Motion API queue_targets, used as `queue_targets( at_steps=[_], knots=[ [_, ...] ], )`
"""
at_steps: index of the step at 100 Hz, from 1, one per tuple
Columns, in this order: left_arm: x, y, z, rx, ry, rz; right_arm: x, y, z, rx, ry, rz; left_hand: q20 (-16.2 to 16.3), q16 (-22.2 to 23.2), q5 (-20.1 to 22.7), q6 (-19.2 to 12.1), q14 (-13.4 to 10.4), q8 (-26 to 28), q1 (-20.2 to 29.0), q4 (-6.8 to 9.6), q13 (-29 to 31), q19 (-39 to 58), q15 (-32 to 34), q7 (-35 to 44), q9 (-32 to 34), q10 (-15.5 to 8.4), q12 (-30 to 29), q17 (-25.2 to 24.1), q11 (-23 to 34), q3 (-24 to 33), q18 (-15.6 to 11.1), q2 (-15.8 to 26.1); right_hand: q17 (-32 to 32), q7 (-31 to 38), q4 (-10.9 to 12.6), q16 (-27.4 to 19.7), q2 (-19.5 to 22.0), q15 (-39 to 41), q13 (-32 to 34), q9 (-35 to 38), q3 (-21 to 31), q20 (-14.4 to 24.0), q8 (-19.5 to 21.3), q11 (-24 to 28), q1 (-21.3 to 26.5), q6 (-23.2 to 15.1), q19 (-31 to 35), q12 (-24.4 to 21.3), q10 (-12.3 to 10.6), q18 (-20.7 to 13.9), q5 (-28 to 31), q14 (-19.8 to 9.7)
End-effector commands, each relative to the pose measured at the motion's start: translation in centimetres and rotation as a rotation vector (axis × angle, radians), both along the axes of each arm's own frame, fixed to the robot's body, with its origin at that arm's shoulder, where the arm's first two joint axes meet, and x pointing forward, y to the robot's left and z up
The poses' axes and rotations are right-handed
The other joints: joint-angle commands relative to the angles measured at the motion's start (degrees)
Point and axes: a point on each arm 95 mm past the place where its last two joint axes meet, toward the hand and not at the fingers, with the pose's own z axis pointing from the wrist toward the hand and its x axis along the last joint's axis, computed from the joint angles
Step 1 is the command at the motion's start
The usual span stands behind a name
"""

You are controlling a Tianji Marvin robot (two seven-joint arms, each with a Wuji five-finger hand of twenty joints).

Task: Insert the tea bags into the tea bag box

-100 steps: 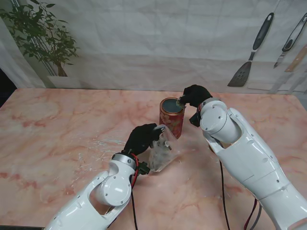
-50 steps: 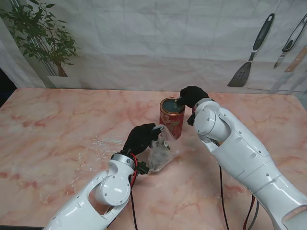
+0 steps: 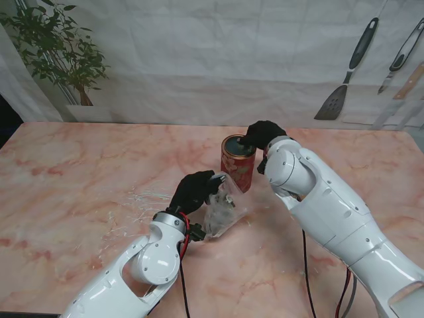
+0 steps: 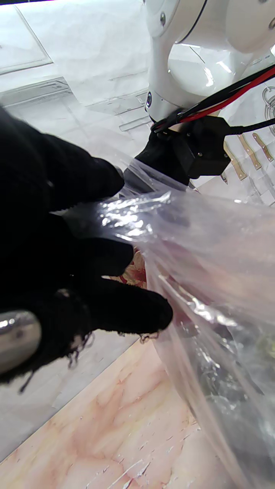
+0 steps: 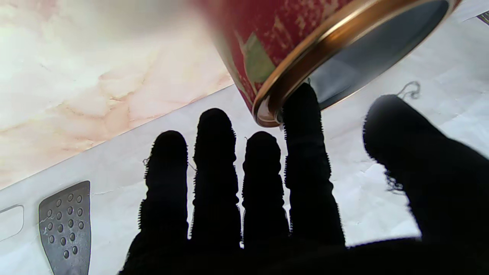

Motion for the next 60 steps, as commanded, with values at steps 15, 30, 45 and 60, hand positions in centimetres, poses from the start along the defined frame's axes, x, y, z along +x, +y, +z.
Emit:
queue_targets(
  at_steps=[15,30,45,60],
  knots=[
    [-0.1,-0.1,0.2,-0.005,0.005,-0.012,0.1,0.5,0.4,0.013,-0.009,0.007,-0.8,0.1,3.6,5.1,1.5,1.5,1.8,0.11,11.6,17.8,29.0,6.5,-0.9,-5.5,-0.9,-7.3,-2.3,0.6,-6.3,2.1,-0.9,-3.0,1.5,0.7,0.2,0.7,-1.2,-1.8,-2.0,-0.3,0.7,0.0,-4.1,0.5,0.8,0.4,-0.1,0.6,-3.4,-1.0],
    [-0.1,-0.1,0.2,-0.007,0.004,-0.009,0.0,0.6,0.8,0.042,-0.028,-0.002,-0.7,0.1,3.6,5.1,1.5,1.5,1.8,0.11,11.6,17.8,29.1,6.5,-0.9,-5.4,-0.9,-7.3,-2.3,0.6,-6.3,2.1,-1.0,-4.0,1.4,0.8,0.1,0.8,-1.3,-2.1,-2.5,-0.3,0.5,0.1,-4.5,0.1,0.8,0.5,0.0,0.5,-4.4,-1.1],
    [-0.1,0.0,0.2,-0.01,0.004,-0.006,-0.2,0.6,1.5,0.057,-0.051,-0.014,-0.6,0.1,3.6,5.2,1.5,1.5,1.8,0.12,11.6,17.8,29.1,6.5,-1.0,-5.5,-0.9,-7.3,-2.3,0.6,-6.3,2.2,-1.0,-4.2,1.4,0.8,-0.2,0.9,-1.3,-2.0,-2.5,-0.3,0.6,0.1,-4.6,-0.1,0.9,0.6,0.0,0.7,-4.7,-1.0],
    [-0.1,0.0,0.3,-0.01,0.002,-0.002,-0.5,0.4,2.1,0.062,-0.057,-0.021,-0.6,0.1,3.6,5.2,1.6,1.5,1.8,0.11,11.6,17.8,29.1,6.5,-1.0,-5.5,-0.8,-7.3,-2.2,0.6,-6.3,2.2,-1.1,-4.6,1.3,0.8,-0.2,0.8,-1.4,-2.2,-2.6,-0.3,0.7,-0.1,-4.7,-0.2,0.8,0.6,0.0,0.6,-5.1,-1.1]
  ],
)
